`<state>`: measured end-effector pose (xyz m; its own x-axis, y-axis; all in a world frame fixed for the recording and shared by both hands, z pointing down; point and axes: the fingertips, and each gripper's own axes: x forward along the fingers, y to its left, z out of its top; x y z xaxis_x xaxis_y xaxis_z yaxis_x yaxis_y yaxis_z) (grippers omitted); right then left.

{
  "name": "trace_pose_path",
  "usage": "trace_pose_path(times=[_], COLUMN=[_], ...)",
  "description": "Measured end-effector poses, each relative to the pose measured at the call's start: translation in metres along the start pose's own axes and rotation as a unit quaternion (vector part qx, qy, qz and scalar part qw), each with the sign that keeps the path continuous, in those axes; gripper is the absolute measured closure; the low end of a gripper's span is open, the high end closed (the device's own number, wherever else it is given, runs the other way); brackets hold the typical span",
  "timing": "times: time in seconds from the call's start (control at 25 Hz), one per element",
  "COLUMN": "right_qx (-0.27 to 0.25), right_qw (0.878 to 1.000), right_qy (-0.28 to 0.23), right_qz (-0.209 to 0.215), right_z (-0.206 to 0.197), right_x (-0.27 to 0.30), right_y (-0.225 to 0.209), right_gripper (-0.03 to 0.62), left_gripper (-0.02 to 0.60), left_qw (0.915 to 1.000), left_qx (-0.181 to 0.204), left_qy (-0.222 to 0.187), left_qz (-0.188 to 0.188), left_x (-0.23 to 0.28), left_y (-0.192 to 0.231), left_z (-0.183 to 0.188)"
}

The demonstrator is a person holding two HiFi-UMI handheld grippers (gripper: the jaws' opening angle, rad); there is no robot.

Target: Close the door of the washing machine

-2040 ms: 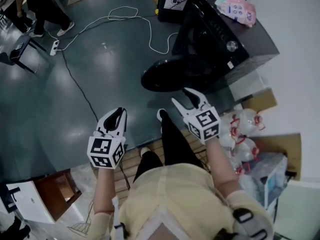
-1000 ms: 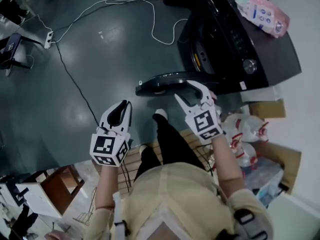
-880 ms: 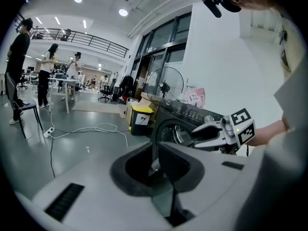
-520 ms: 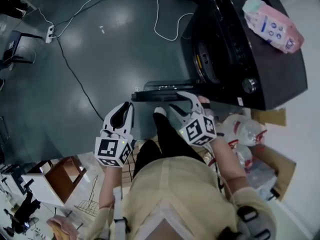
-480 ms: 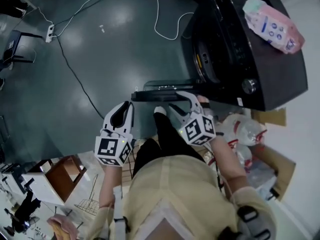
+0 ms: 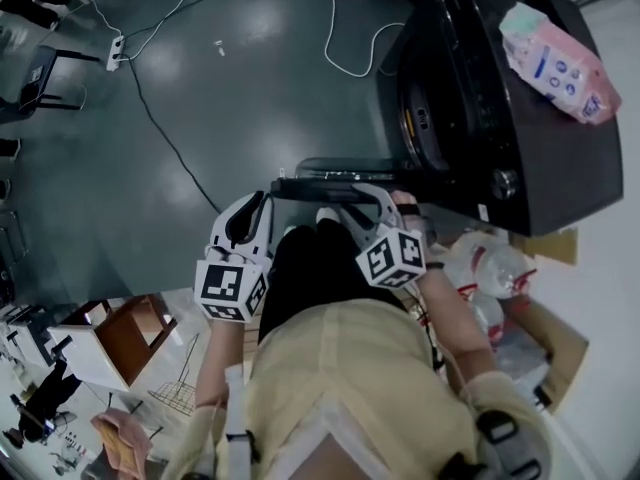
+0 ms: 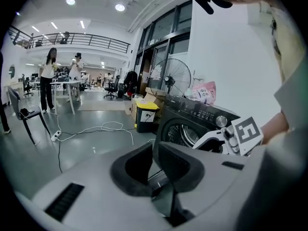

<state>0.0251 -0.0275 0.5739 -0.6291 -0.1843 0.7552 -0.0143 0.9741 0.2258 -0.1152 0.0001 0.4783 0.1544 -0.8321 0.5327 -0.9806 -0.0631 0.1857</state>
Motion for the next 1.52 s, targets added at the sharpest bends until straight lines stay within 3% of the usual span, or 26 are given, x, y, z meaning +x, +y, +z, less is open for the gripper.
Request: trace_pose_path(times=[0.2,0.56,0.88,1.52], right_qx=[-0.007,0.037,0.091,0.181], right_qw=[1.000,0.999,0.994,0.971], right_qy=[0.014,0.022,0.032,0.065], right_qz=[0.008,-0.003,-0.055,-0.141], right_z=[0.001,0.005,0.008,-0.004], right_x=[0.003,0.016,0.030,0.045], right_y=[-0.003,-0.031,-0.077,-0.154], right_gripper=[0.464,0.471,0.474,0.474], left_gripper=[0.540,0.540,0.540,0.540], left_qw=[0.9999,0.9994,0.9970,0.9888], left_qx=[-0.011,-0.001,0.029,0.076], left_qy=[0.006,0.016,0.019,0.024], left_qz=[-0.001,-0.032,-0.070,-0.126], left_x=[-0.003,0.028,0.057,0.106], left_y=[0.002,0.011,0.005,0.007], left_z=[0.003,0.023,0.050,0.083])
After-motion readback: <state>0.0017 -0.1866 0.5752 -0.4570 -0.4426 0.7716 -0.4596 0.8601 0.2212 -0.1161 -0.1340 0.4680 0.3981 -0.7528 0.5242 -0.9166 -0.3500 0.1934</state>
